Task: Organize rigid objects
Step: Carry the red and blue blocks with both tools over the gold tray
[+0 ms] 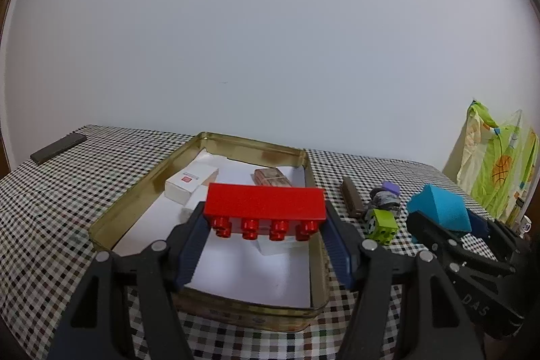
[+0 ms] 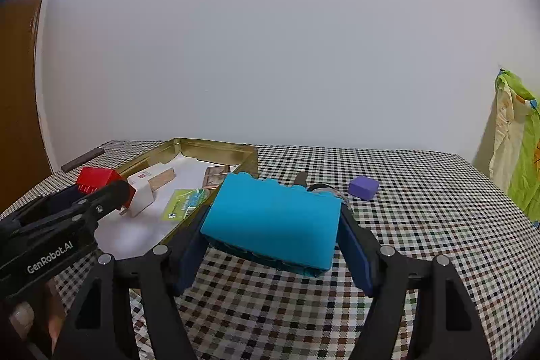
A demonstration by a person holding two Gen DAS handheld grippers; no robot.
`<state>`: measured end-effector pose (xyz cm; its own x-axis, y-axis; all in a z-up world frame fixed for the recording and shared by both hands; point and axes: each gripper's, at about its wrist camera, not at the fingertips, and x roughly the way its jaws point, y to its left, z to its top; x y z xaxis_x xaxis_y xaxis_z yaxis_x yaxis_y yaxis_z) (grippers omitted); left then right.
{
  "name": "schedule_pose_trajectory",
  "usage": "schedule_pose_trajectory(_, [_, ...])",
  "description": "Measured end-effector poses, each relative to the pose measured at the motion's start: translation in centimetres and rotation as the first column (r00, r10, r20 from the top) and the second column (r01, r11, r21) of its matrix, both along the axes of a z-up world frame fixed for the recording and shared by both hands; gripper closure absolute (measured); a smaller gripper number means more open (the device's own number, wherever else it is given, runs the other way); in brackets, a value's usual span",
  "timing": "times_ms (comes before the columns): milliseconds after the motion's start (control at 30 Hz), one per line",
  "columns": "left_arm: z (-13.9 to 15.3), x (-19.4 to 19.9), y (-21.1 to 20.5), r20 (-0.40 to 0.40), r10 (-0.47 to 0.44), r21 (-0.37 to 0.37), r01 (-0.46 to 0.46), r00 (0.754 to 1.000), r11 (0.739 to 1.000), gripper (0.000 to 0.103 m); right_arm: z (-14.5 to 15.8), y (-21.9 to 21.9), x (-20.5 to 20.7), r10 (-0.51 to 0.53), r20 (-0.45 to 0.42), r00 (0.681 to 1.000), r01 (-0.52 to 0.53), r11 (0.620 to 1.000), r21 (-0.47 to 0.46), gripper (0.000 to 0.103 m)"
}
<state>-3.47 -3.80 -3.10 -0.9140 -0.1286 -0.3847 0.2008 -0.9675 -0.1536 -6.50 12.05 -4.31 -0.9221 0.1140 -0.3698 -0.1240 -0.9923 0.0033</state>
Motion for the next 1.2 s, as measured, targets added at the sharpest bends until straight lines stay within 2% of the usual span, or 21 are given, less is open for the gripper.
schedule_pose_trajectory(433, [0.0, 0.5, -1.7, -0.005, 0.038, -0.015, -0.038, 0.999, 0.999, 0.039, 0.1, -1.5, 0.0, 0.064, 0.023, 0.998, -0.064, 0.998, 0.004, 0.029])
schedule_pose_trajectory(767, [0.3, 0.3, -4.6, 0.045, 0.070, -0.006, -0.070, 0.997, 0.998, 0.039, 0.7, -2.8, -2.0, 0.141, 0.048, 0.989, -0.141, 0.990, -0.007, 0.029])
schedule_pose_trajectory(933, [1.1, -1.0, -5.3, 0.073, 0.053, -0.018, -0.052, 0.996, 0.998, 0.039, 2.5, -3.4, -4.4, 0.210, 0.058, 0.976, -0.209, 0.977, -0.030, 0.029])
schedule_pose_trajectory(1000, [1.3, -1.9, -6.0, 0.095, 0.029, 0.006, -0.030, 0.995, 1.000, 0.038, 2.8, -3.7, -6.1, 0.229, 0.077, 0.970, -0.227, 0.973, -0.027, 0.029])
schedule_pose_trajectory(1200, [1.5, -4.8, -8.2, 0.173, 0.030, 0.037, -0.037, 0.984, 0.999, 0.038, 1.9, -3.7, -10.7, 0.259, 0.162, 0.952, -0.249, 0.965, -0.080, 0.029])
